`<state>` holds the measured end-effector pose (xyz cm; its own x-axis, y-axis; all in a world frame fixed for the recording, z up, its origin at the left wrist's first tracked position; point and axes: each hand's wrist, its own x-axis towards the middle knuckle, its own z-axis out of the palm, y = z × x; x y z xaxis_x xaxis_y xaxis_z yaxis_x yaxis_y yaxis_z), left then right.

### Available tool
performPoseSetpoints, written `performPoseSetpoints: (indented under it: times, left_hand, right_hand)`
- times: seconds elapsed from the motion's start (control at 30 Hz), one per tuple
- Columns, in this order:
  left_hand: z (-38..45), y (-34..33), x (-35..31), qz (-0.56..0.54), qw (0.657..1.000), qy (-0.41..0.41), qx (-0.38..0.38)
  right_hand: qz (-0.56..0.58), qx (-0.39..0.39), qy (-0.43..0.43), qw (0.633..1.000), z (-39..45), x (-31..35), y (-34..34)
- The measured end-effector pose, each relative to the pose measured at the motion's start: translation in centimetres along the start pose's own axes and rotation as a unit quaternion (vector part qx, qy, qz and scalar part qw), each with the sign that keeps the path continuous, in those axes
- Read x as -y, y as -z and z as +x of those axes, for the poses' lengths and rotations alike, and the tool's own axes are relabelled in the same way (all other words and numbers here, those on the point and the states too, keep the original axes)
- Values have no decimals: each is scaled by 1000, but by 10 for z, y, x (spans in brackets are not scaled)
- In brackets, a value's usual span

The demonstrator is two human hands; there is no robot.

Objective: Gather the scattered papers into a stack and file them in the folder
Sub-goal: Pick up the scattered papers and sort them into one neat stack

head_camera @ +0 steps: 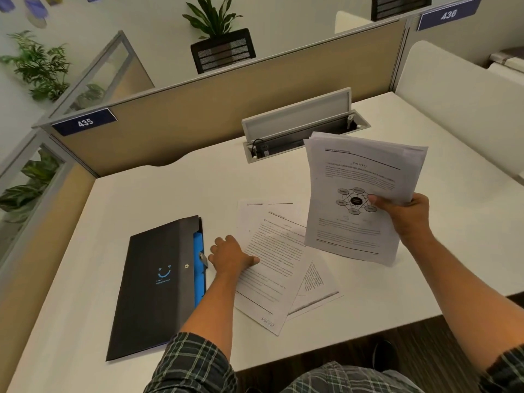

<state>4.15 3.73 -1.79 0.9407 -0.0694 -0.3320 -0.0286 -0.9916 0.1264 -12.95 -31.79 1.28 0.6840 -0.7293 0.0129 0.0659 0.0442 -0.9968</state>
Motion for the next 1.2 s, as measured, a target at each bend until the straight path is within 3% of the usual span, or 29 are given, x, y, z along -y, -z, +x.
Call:
performPoseSetpoints:
  times: [0.37, 0.53, 0.73, 0.9, 0.97, 1.1, 1.2]
  left_hand:
    - [6, 3, 2, -124, 990, 11, 63]
    - [12, 6, 9, -227, 971, -57, 46]
    - [14, 33, 9, -463, 880, -101, -3]
    - [16, 59, 5, -682, 728, -64, 32]
    - [15, 66, -1, -723, 683, -75, 68]
    - [3, 71, -27, -751, 641, -111, 112]
    - [-8, 72, -57, -748, 636, -146, 120]
  right_hand:
    - [-37, -27, 1, 999, 1, -1, 5]
    - [-44, -35, 2, 998, 5, 1, 6]
    - [-39, -70, -1, 997, 9, 4, 5]
    - [-36, -82, -4, 996, 14, 13, 7]
    - [-35, -75, -3, 997, 16, 18, 5]
    - [-12, -41, 11, 999, 15, 29, -8]
    - [13, -10, 17, 1000, 13, 39, -24]
